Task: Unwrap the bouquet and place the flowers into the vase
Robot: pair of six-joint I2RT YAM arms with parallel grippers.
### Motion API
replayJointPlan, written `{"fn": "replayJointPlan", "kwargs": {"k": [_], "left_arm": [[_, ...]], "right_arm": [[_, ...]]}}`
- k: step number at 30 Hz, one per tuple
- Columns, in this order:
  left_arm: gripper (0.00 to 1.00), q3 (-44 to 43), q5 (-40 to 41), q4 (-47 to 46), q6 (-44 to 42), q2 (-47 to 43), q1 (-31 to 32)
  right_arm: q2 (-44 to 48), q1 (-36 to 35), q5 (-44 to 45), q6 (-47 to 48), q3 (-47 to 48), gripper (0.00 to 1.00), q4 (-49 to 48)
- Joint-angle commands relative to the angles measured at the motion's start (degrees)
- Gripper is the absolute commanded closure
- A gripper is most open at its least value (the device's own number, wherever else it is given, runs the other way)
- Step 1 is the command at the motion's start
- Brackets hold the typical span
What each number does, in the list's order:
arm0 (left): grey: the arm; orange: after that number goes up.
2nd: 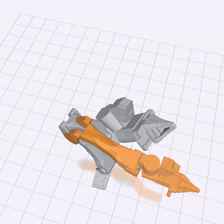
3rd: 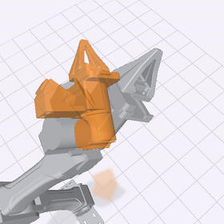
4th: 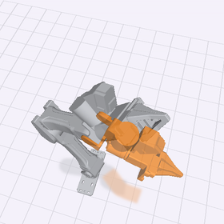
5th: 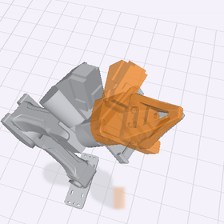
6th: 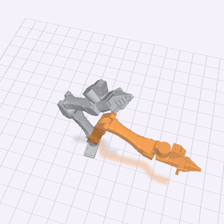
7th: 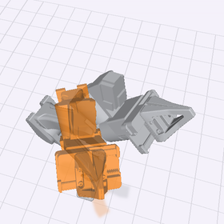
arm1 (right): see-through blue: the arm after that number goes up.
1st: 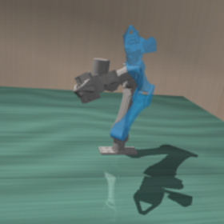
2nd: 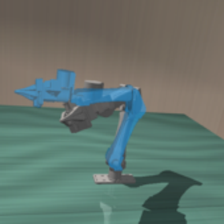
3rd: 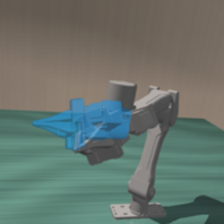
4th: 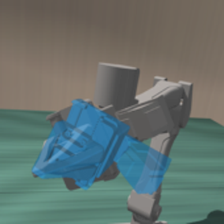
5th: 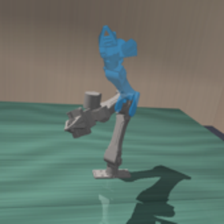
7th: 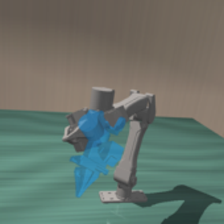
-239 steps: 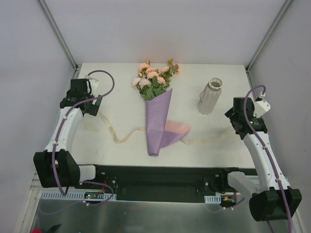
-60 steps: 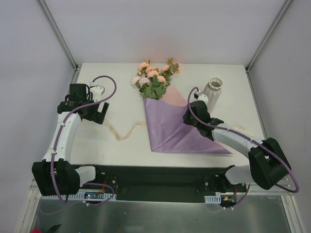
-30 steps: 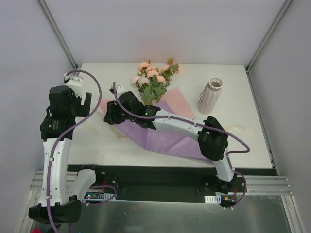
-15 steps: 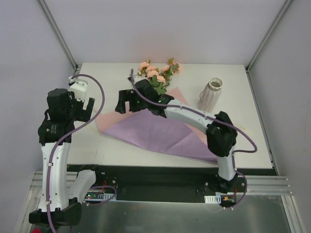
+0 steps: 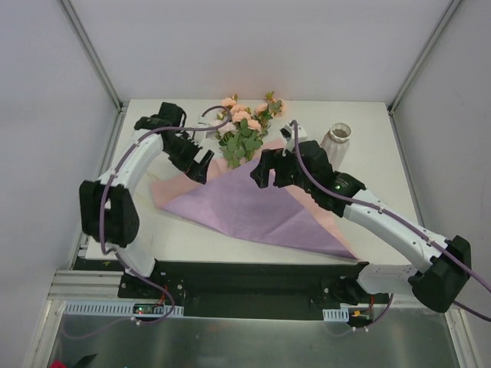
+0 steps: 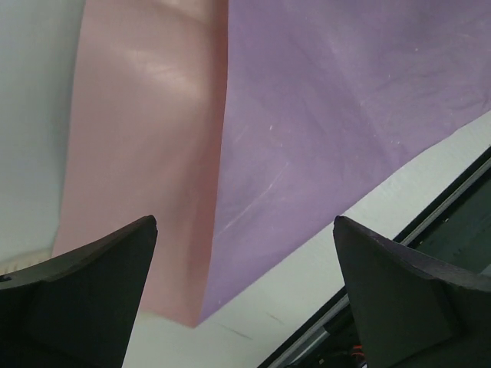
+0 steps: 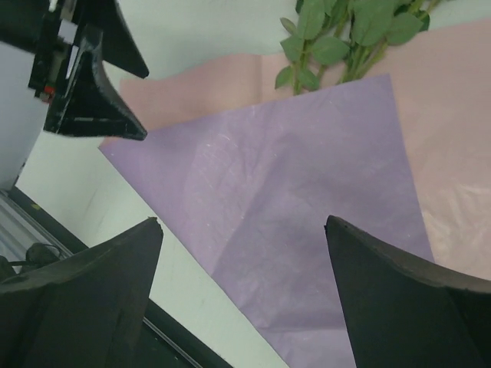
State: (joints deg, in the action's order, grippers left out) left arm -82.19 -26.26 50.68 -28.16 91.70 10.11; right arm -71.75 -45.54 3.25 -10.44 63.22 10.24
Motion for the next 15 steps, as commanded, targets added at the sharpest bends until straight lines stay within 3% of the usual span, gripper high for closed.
{"fn": "replayJointPlan", "kwargs": {"k": [1,6,15], "left_arm": [[0.01,-10.3,-7.8,2.2,-2.2,10.7,2.6],[0.01,-16.4,-8.2,2.1,-2.8,20.4,5.9],[0.02,-21.8,-10.3,2.1,-4.4,30.4,7.9]], "right_arm": [[4.2,0.9,1.4,1.4,-3.9,0.09,3.2],[8.3,2.7,-0.3,-0.5,-6.5,0.12,4.2],[12.9,7.2,-6.5,-3.1,-11.0,0.15,3.4]]}}
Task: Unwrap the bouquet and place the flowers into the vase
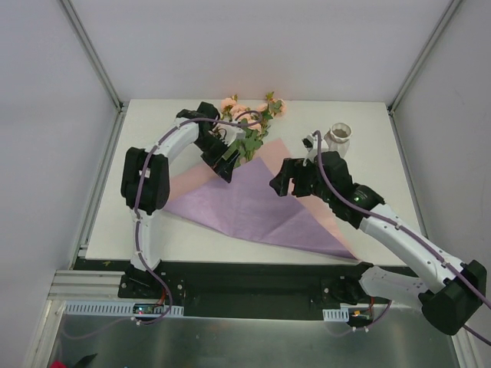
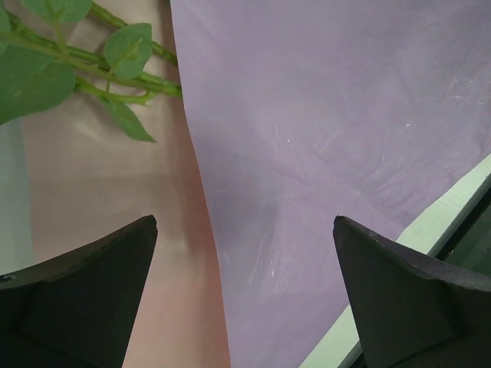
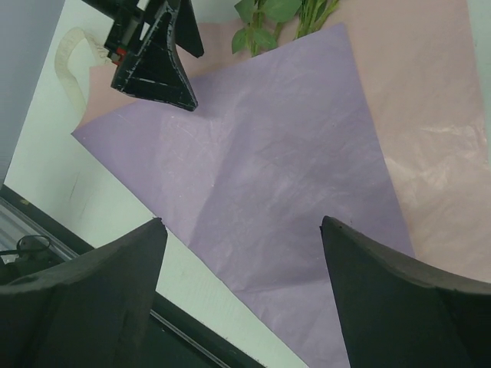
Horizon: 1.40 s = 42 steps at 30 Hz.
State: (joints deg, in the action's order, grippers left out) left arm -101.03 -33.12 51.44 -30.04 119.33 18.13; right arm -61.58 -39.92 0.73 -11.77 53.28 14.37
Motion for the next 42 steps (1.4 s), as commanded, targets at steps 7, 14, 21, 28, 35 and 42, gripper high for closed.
{"fn": "replayJointPlan", "kwargs": {"k": [7,14,21,28,35,42], "left_arm": [[0.07,-4.4,-2.6,1.5,-2.7,6.0,-0.1],[0.43,-2.9,-3.0,2.1,-3.7,5.4,0.0],[0.67,-1.8,-2.6,2.1,-4.1,4.3,-0.1],[0.91,-1.6,-2.7,2.3,-3.8,3.2,0.0],[1.00,1.6,-3.4,2.5,-2.7,-4.6,0.8],[1.00,8.6,-4.3,2.6,-2.4,-16.9,3.6]], "right_arm": [[5.2,5.1,-8.3,-3.8,-1.9,0.17,-1.7],[4.4,6.8,-11.5,-6.0,-2.2,0.21,-4.1],[4.2,6.9,-13.6,-7.2,-1.9,0.25,-5.6],[4.3,7.1,-13.5,-7.5,-2.0,0.28,-5.1],[4.1,7.4,-12.2,-6.3,-1.1,0.31,-4.7],[3.1,8.7,-11.1,-2.4,4.3,0.33,-1.1]]}}
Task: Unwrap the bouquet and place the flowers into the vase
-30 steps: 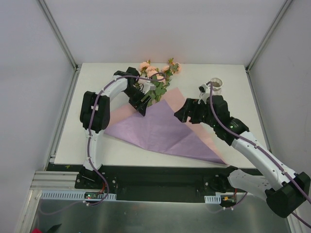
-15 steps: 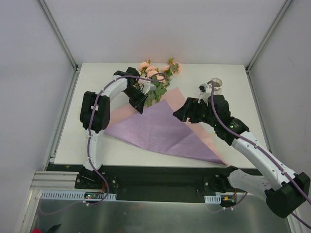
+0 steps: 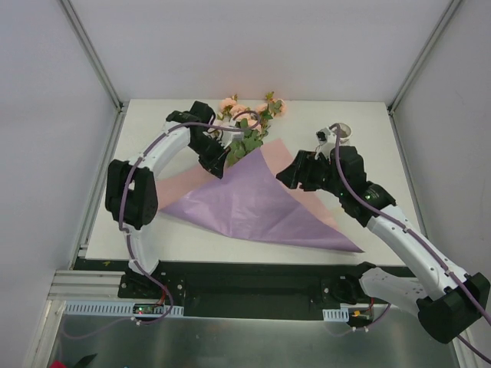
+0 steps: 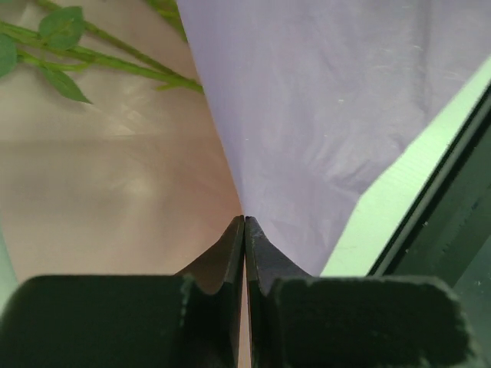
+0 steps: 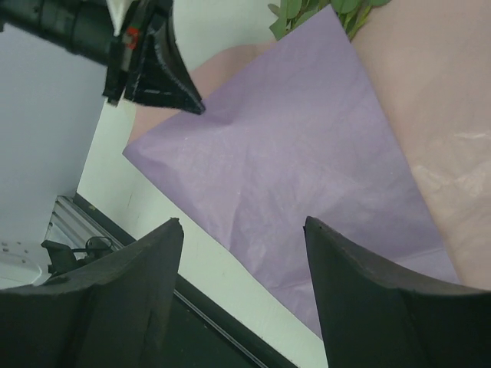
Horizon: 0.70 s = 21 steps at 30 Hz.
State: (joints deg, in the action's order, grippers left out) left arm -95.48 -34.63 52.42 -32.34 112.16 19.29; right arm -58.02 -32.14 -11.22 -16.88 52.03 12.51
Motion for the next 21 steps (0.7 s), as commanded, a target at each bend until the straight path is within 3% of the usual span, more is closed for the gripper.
{"fn": "replayJointPlan", "kwargs": {"k": [1,8,16,21], "left_arm": [[1.00,4.0,-2.5,1.6,-0.3,-11.3,3.0],[1.00,11.8,-2.3,5.8,-3.0,-26.8,9.2],[1.00,20.9,-13.5,16.2,-15.2,-42.0,9.8],[1.00,23.4,-17.4,23.2,-23.4,-45.7,9.7]], "right_arm": [[-0.6,1.1,1.1,3.2,6.8,0.33,1.5],[-0.9,3.2,2.8,5.8,10.3,0.33,3.5],[-4.8,4.5,-1.1,6.8,11.8,0.35,5.1],[-6.8,3.0,-5.8,6.3,10.0,0.40,4.7]]}}
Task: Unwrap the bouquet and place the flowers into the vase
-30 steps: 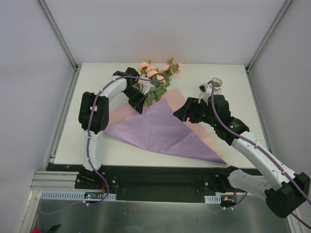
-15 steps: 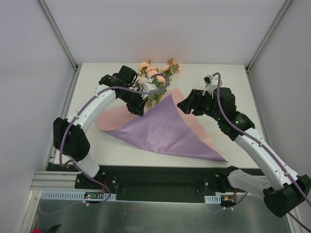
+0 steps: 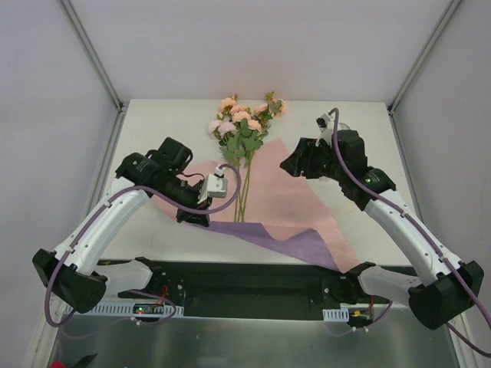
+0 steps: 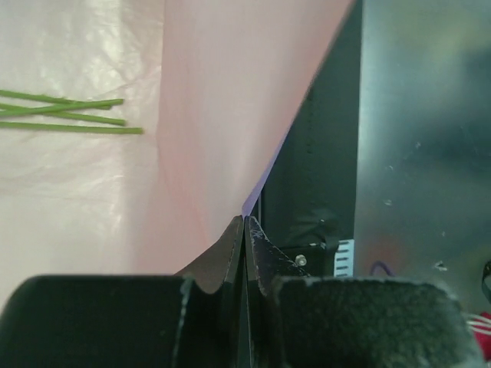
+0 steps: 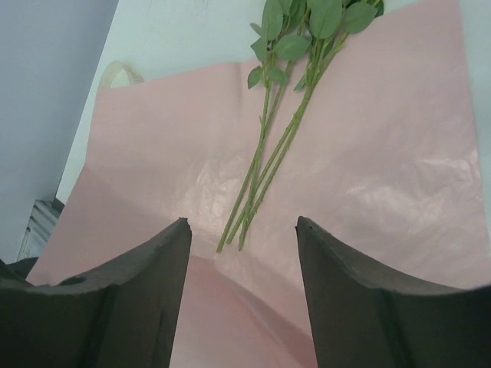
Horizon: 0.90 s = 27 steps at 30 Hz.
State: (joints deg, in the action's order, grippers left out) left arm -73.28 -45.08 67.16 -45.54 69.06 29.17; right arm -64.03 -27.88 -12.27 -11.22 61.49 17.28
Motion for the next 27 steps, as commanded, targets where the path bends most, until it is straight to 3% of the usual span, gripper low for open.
{"fn": "replayJointPlan", "kwargs": {"k": [1,4,6,7,8,11,12,15,18,23,26,27], "left_arm": [[1.00,1.3,-7.4,9.2,-11.7,-3.1,-0.1],[0.99,1.3,-8.5,14.0,-17.3,-4.2,-0.1],[0.88,1.2,-8.1,16.4,-18.6,-4.6,-0.2],[0.80,1.0,-7.7,17.1,-19.2,-5.0,-0.2],[0.59,0.5,-7.2,18.3,-19.1,-5.2,-0.1],[0.35,-1.4,-5.4,18.5,-16.6,-6.0,-0.1],[0.16,-1.9,-4.6,18.5,-16.0,-6.5,-0.2],[0.07,-4.6,-2.2,16.8,-12.6,-7.7,-0.1],[0.06,-8.5,1.7,15.6,-6.8,-8.2,-0.3],[0.03,-16.6,11.3,9.3,3.0,-6.2,-0.3],[0.04,-13.8,24.5,-1.5,12.2,-5.1,-1.9],[0.04,-13.0,24.9,-2.9,14.3,-4.5,-3.2]], "right_arm": [[-0.8,-2.3,-4.4,0.9,-0.7,0.41,0.2],[0.1,-8.5,-0.6,1.5,-3.7,0.42,1.4],[0.9,-14.1,2.8,0.9,-5.1,0.43,1.8],[1.2,-16.0,3.6,0.8,-5.8,0.43,2.0],[1.5,-19.8,5.4,0.2,-7.0,0.43,2.1],[1.5,-28.2,10.2,0.1,-8.5,0.43,3.6],[1.5,-30.1,11.2,-0.4,-8.8,0.43,4.5],[1.2,-37.0,16.1,-1.1,-10.0,0.43,5.4],[0.7,-40.5,19.7,-0.9,-9.9,0.43,7.2],[-1.4,-38.9,29.1,2.1,-5.3,0.39,11.6],[-6.8,-33.4,31.3,3.1,1.2,0.39,14.2],[-8.7,-32.1,31.4,3.7,3.2,0.39,14.6]]}}
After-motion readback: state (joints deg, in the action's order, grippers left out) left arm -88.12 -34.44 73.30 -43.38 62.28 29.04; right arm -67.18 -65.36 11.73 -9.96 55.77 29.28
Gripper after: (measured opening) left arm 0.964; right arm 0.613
